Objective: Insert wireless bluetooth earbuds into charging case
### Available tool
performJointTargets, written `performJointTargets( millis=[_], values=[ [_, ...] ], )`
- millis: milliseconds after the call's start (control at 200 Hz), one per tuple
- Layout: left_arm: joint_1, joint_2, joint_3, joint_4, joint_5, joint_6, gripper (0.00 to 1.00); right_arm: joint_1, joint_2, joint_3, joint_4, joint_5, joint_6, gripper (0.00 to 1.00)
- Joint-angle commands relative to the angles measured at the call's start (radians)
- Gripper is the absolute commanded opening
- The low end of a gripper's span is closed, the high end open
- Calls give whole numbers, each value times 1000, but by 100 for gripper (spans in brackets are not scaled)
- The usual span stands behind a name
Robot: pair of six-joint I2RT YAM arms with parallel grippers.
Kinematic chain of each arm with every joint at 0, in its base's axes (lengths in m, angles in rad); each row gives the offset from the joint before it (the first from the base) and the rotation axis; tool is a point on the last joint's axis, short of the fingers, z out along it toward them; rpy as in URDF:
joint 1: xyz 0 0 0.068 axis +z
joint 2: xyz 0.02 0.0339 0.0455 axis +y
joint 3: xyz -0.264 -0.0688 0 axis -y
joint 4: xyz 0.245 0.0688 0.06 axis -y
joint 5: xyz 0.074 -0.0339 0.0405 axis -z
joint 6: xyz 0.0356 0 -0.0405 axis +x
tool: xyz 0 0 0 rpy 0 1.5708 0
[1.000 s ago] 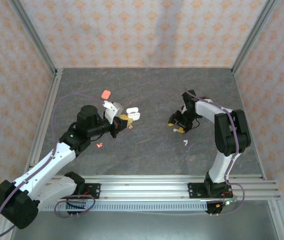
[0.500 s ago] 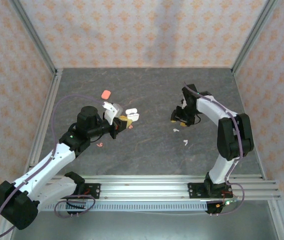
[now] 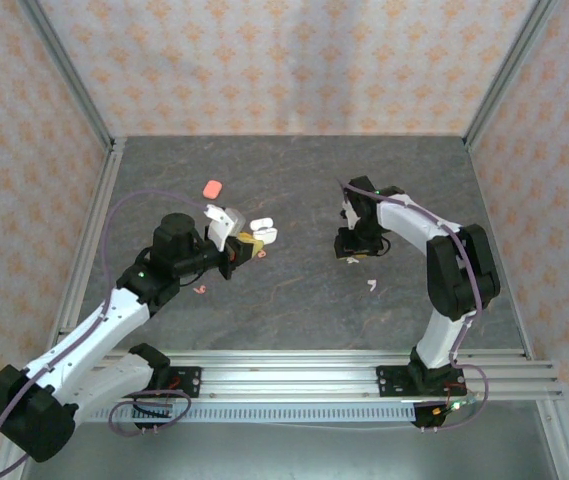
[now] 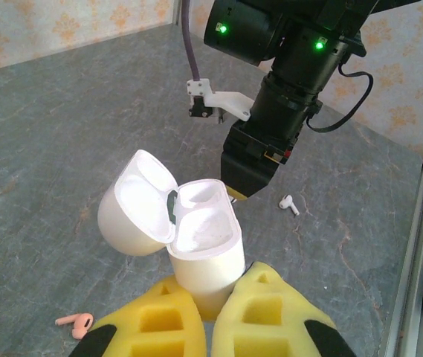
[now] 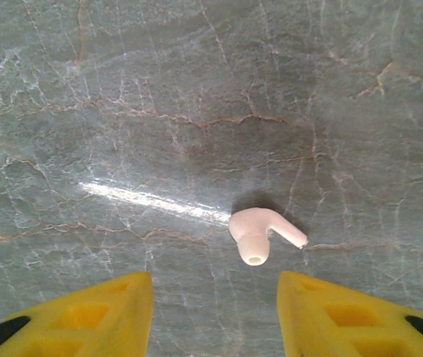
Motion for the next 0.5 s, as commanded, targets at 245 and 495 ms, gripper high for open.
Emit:
performJointTargets(
  millis=[245,495],
  values=[
    [-10,-20,-5,-20,-24,13,0,58,69,48,-21,84,-132,52],
    [-10,-16,-5,-21,-19,17,0,81,131,91,-55,177,-152,53]
  ],
)
